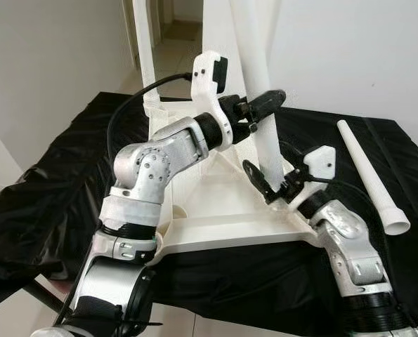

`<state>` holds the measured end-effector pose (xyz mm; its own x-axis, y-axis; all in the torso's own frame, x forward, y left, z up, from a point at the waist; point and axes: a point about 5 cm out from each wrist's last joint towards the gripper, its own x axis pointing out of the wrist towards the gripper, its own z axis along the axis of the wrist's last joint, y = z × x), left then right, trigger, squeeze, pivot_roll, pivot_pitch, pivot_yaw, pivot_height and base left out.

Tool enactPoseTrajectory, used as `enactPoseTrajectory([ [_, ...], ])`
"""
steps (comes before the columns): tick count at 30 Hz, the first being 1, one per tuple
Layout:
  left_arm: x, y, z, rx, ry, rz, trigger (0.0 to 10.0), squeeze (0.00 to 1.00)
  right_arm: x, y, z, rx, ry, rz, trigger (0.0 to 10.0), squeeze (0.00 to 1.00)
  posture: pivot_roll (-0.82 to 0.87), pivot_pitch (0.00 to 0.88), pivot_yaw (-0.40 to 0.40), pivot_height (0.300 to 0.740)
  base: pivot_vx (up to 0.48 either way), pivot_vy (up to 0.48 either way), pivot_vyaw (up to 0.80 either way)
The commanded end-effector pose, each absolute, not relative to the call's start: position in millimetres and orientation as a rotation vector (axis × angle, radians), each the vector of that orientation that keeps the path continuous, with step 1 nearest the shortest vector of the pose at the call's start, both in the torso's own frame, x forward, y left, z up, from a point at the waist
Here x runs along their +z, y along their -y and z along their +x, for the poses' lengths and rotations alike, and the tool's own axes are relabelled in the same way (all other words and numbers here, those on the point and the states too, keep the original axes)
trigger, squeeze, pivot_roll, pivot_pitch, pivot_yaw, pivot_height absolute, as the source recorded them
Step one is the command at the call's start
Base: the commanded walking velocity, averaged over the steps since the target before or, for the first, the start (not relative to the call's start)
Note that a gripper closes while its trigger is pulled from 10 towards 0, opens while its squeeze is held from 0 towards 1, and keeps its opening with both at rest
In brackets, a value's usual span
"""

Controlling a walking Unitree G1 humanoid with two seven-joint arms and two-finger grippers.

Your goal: Building children table

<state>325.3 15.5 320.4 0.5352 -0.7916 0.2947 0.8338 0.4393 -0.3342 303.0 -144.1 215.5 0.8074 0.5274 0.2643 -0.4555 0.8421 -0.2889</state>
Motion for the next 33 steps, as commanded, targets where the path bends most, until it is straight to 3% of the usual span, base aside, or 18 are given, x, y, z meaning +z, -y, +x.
enactPoseTrajectory([
  [1, 336.4, -6.5, 318.6, -1.041, 0.180, -0.447, 10.0, 0.00, 208.5, 137.9, 309.0, 0.511, 0.290, -0.233, 10.0, 1.00, -0.06, 0.020, 0.027, 0.740, 0.000, 0.000, 0.00],
  [4, 337.5, -5.1, 318.1, -1.025, 0.196, -0.425, 10.0, 0.00, 209.2, 135.5, 311.2, 0.494, 0.288, -0.247, 10.0, 1.00, -0.06, 0.020, 0.027, 0.740, 0.000, 0.000, 0.00],
  [5, 338.8, -3.1, 317.2, -1.013, 0.217, -0.395, 10.0, 0.00, 209.6, 132.2, 313.6, 0.477, 0.280, -0.254, 10.0, 0.60, -0.06, 0.017, 0.023, 0.740, 0.000, 0.000, 0.00],
  [6, 339.5, -1.1, 316.7, -1.006, 0.226, -0.384, 10.0, 0.00, 210.0, 129.4, 315.6, 0.458, 0.272, -0.260, 10.0, 0.00, -0.06, 0.019, 0.019, 0.740, 0.000, 0.000, 0.00],
  [18, 343.6, 8.4, 321.0, -0.854, 0.303, -0.209, 10.0, 0.00, 220.4, 111.6, 329.9, 0.252, 0.231, -0.178, 10.0, 0.00, -0.07, 0.033, 0.036, 0.740, 0.000, 0.000, 0.00],
  [33, 340.0, 17.7, 326.8, -0.738, 0.347, -0.164, 10.0, 0.00, 234.9, 96.0, 348.8, -0.023, 0.309, -0.206, 10.0, 0.00, -0.05, 0.015, 0.018, 0.740, 0.000, 0.000, 0.00],
])
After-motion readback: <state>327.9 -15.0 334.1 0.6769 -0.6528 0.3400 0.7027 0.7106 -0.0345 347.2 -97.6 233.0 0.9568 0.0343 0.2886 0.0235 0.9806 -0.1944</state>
